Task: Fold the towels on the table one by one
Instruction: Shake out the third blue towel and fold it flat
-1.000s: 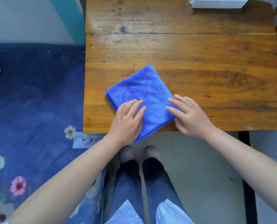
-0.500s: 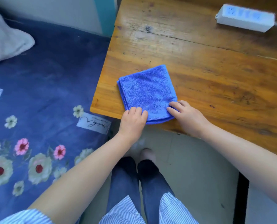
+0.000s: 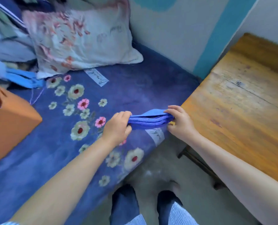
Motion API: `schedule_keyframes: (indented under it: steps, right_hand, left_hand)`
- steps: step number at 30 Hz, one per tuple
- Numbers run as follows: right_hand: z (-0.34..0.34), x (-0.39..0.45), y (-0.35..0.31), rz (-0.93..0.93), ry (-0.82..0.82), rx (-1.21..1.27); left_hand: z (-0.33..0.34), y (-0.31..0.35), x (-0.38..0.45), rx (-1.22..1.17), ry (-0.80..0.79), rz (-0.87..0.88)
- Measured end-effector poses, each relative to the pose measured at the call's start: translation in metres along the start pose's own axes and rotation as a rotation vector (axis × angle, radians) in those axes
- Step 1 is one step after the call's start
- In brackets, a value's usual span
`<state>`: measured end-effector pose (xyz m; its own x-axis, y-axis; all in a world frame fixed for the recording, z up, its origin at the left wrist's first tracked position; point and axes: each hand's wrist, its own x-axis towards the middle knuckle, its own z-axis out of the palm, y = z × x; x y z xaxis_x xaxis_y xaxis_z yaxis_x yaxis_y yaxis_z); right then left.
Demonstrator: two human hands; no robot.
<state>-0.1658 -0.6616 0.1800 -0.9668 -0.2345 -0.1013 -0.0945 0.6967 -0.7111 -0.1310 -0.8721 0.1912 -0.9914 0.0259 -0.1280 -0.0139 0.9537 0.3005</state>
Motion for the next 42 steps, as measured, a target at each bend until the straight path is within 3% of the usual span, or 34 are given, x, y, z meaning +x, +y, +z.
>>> schedule_keyframes:
  steps: [6, 11, 18, 24, 34, 39, 42]
  right_hand:
    - [0.099, 0.043, -0.137, -0.209, -0.097, -0.062]
    - [0.173, 0.06, -0.24, -0.344, -0.187, -0.14]
    - [0.258, 0.082, -0.378, -0.545, -0.306, -0.186]
    - [0.323, 0.114, -0.467, -0.675, -0.372, -0.139]
    - [0.439, 0.174, -0.575, -0.791, -0.467, 0.058]
    - [0.52, 0.207, -0.597, -0.788, -0.564, 0.043]
    - [0.565, 0.221, -0.594, -0.739, -0.701, -0.01]
  left_hand:
    - [-0.072, -0.149, -0.049, -0.007, 0.073, -0.238]
    - [-0.117, -0.261, -0.09, -0.05, 0.142, -0.303]
    - [-0.17, -0.396, -0.146, -0.324, 0.298, -0.437]
    - [-0.204, -0.481, -0.163, -0.708, 0.601, -0.648]
    - [-0.219, -0.608, -0.154, -0.929, 0.915, -0.799]
    - [-0.2, -0.679, -0.136, -0.728, 0.946, -0.984]
    - [-0.172, -0.709, -0.129, -0.605, 0.886, -1.103]
